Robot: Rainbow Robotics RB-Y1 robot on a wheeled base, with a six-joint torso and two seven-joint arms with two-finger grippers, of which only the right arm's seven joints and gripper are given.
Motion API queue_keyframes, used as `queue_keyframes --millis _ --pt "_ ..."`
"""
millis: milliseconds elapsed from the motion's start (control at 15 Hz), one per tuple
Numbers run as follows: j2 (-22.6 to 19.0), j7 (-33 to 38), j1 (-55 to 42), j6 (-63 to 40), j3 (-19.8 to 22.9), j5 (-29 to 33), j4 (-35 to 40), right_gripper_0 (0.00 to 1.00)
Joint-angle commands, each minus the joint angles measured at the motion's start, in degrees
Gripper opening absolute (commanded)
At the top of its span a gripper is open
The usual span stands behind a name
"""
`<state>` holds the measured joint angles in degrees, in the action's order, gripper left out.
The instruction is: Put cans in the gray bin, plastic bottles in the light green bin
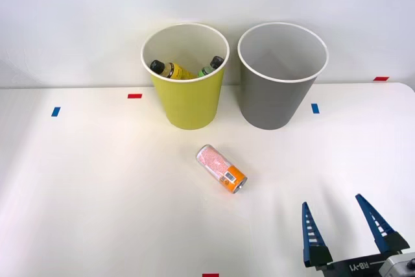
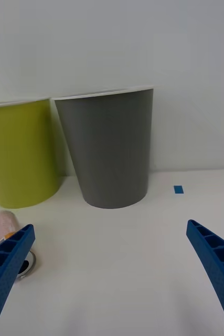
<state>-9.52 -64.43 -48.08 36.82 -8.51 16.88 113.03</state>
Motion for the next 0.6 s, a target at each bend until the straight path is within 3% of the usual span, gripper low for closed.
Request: queue_keyframes --millis 67,467,600 --pt "-0.76 -0.96 -1.14 1.59 -1.07 -0.01 -0.01 1.0" --pt "0.73 0.97 -2.55 1.94 -0.63 0.17 -0.01 1.0" --pt "1.88 5.72 -2.9 2.03 0.87 2.98 -0.01 1.0"
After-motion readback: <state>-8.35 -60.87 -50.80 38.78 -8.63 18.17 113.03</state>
